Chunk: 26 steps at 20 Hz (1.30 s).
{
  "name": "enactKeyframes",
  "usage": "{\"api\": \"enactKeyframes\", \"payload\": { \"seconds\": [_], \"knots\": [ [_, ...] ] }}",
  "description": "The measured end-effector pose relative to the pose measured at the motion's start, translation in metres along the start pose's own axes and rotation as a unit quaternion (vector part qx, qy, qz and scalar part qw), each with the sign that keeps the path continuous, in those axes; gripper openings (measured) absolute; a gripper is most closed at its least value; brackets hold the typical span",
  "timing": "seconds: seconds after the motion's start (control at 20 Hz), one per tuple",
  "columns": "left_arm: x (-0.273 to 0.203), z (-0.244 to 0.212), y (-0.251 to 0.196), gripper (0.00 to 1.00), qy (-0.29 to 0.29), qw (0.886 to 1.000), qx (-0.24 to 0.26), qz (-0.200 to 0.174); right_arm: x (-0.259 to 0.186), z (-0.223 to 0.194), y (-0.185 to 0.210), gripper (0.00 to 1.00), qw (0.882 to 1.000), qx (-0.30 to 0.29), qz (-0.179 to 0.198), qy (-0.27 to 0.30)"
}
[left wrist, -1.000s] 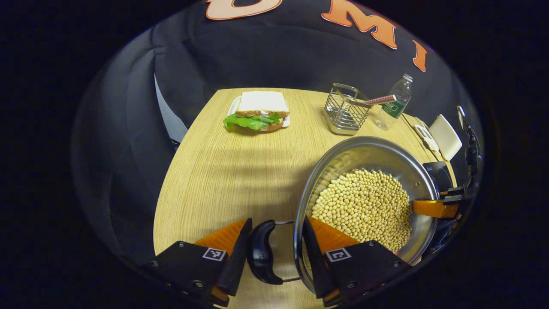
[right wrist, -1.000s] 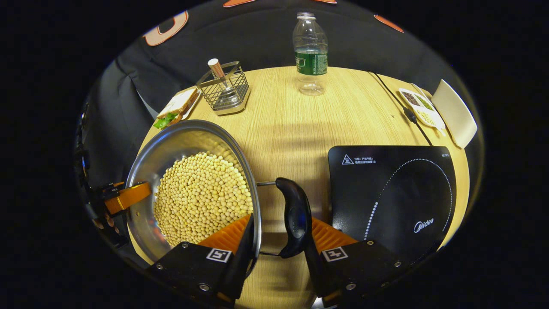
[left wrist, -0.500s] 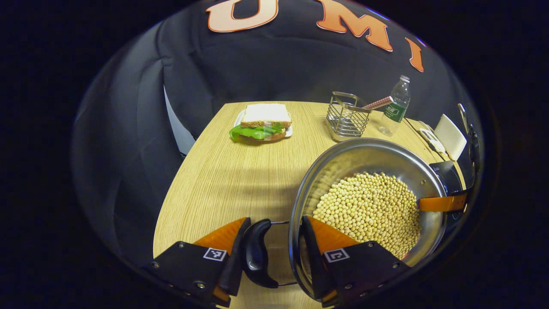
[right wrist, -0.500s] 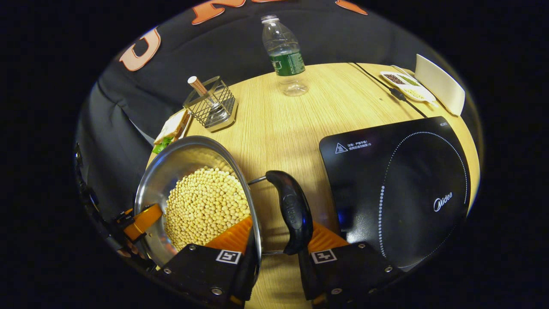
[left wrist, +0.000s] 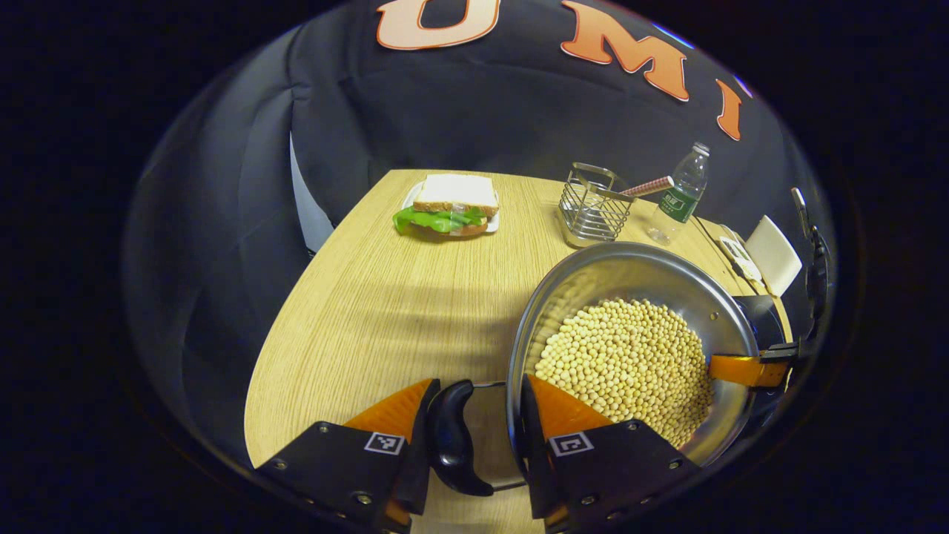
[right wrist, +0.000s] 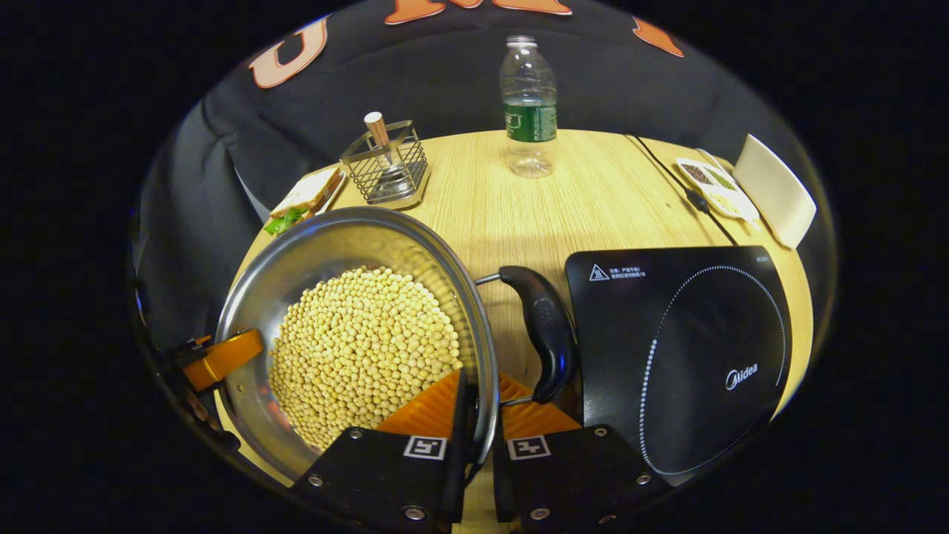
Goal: First push the handle of the pot to place it horizontally, then grasp the pot with both hands and set it on the induction cooktop.
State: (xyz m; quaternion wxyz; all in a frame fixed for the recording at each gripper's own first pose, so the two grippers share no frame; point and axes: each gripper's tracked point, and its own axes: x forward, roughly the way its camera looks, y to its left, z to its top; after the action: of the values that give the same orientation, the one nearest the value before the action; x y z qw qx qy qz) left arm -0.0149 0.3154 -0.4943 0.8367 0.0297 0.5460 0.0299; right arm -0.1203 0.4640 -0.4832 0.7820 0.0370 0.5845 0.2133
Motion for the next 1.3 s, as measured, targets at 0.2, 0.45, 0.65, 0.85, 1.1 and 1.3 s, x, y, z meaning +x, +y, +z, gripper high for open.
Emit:
{"api": "enactKeyframes", "payload": {
  "seconds": [0.2, 0.45, 0.65, 0.85, 1.1, 1.3],
  "knots": [
    [0.001, 0.000, 0.006, 0.56, -0.001, 1.000, 0.001, -0.002, -0.002, 0.005, -0.009, 0.43, 1.000, 0.007, 0.020, 0.001],
    [0.001, 0.002, 0.014, 0.57, 0.003, 1.000, 0.023, -0.012, -0.006, 0.012, -0.009, 0.51, 0.999, 0.004, 0.039, 0.000],
    [-0.002, -0.003, 0.024, 0.59, 0.019, 0.998, 0.050, -0.025, 0.001, 0.023, -0.013, 0.65, 0.999, -0.018, 0.042, 0.000],
    [-0.004, -0.014, 0.026, 0.70, 0.042, 0.997, 0.064, -0.018, 0.007, 0.031, -0.020, 0.74, 0.998, -0.059, 0.027, -0.012],
    [-0.002, -0.016, 0.025, 0.90, 0.032, 0.999, 0.019, -0.009, 0.004, 0.041, -0.017, 0.67, 0.996, -0.081, 0.024, -0.025],
    [0.004, -0.011, 0.024, 0.75, 0.011, 1.000, -0.004, 0.014, 0.012, 0.028, -0.018, 0.54, 0.997, -0.072, 0.028, -0.019]
  ]
}}
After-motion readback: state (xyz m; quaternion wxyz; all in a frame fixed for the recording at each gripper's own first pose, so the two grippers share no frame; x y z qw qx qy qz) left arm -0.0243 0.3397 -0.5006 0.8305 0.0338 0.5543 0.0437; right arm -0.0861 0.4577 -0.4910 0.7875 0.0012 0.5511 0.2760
